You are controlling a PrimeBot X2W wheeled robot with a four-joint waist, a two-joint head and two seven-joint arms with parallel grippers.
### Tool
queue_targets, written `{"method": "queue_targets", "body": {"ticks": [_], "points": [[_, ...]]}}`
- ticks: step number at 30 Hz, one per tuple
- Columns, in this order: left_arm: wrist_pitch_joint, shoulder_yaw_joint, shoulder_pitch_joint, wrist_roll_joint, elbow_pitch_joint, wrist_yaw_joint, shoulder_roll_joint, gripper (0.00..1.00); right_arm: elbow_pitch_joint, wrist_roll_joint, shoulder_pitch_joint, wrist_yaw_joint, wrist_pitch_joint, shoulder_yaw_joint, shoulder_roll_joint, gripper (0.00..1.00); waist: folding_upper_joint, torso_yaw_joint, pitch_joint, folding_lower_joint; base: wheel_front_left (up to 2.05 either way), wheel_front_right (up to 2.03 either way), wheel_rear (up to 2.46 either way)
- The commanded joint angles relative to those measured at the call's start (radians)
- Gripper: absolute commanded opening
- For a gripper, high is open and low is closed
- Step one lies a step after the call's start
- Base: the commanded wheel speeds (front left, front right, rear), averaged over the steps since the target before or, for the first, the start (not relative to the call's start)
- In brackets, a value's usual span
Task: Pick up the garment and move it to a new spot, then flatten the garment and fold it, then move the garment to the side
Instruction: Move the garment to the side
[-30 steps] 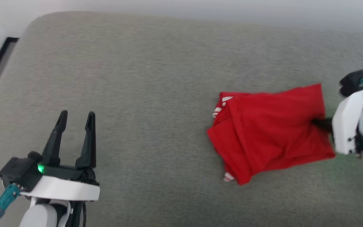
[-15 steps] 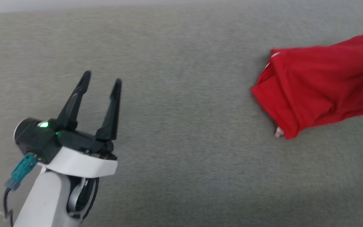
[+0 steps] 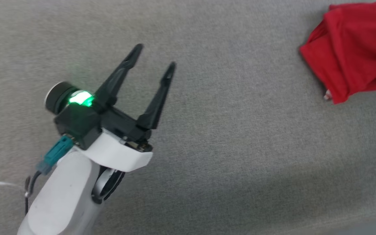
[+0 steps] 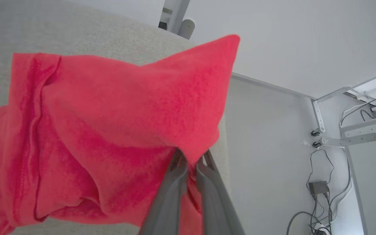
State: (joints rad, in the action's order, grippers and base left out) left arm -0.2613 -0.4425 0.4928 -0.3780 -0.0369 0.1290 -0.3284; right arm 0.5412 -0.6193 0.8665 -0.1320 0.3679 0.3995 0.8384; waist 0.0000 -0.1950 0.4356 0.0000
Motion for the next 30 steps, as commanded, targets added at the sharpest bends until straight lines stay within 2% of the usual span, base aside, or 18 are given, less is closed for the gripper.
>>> {"method": "queue_targets", "body": {"ticks": [1,12,20,24,26,27,28,29,30], "points": [[-0.004,-0.007,0.016,-0.004,0.003,0.002,-0.007,1.00,0.010,0.016,0.015,0.003,-0.009,-0.001,0.008,0.00,0.0000,-0.020,0.023,0.0000,0.00,0.00,0.00],[-0.004,-0.115,0.126,-0.024,0.016,0.002,-0.011,1.00,0.168,0.169,0.101,0.003,-0.126,0.005,0.030,0.00,0.0000,-0.031,0.092,0.0000,0.00,0.00,0.00],[-0.004,-0.139,0.161,-0.027,0.024,0.002,-0.013,1.00,0.333,0.244,0.130,0.003,-0.198,-0.033,-0.046,0.00,0.0000,0.006,0.123,0.0000,0.00,0.00,0.00],[-0.004,-0.128,0.157,-0.033,0.024,0.002,-0.015,1.00,0.394,0.266,0.150,0.003,-0.229,-0.054,-0.072,0.10,0.0000,0.024,0.128,0.0000,0.00,0.00,0.00],[-0.004,-0.118,0.150,-0.034,0.022,0.002,-0.016,1.00,0.419,0.284,0.163,0.003,-0.243,-0.063,-0.077,0.26,0.0000,0.030,0.130,0.0000,0.00,0.00,0.00],[-0.004,-0.111,0.145,-0.035,0.021,0.002,-0.017,1.00,0.429,0.289,0.169,0.003,-0.248,-0.067,-0.082,0.40,0.0000,0.031,0.130,0.0000,0.00,0.00,0.00],[-0.004,-0.106,0.141,-0.035,0.020,0.002,-0.019,1.00,0.437,0.295,0.179,0.003,-0.257,-0.075,-0.083,0.49,0.0000,0.032,0.130,0.0000,0.00,0.00,0.00],[-0.004,-0.100,0.137,-0.036,0.019,0.002,-0.020,1.00,0.448,0.303,0.187,0.003,-0.260,-0.079,-0.083,0.82,0.0000,0.033,0.129,0.0000,0.00,0.00,0.00],[-0.004,-0.093,0.133,-0.038,0.019,0.002,-0.020,1.00,0.457,0.308,0.192,0.003,-0.263,-0.083,-0.086,1.00,0.0000,0.032,0.128,0.0000,0.00,0.00,0.00]]}}
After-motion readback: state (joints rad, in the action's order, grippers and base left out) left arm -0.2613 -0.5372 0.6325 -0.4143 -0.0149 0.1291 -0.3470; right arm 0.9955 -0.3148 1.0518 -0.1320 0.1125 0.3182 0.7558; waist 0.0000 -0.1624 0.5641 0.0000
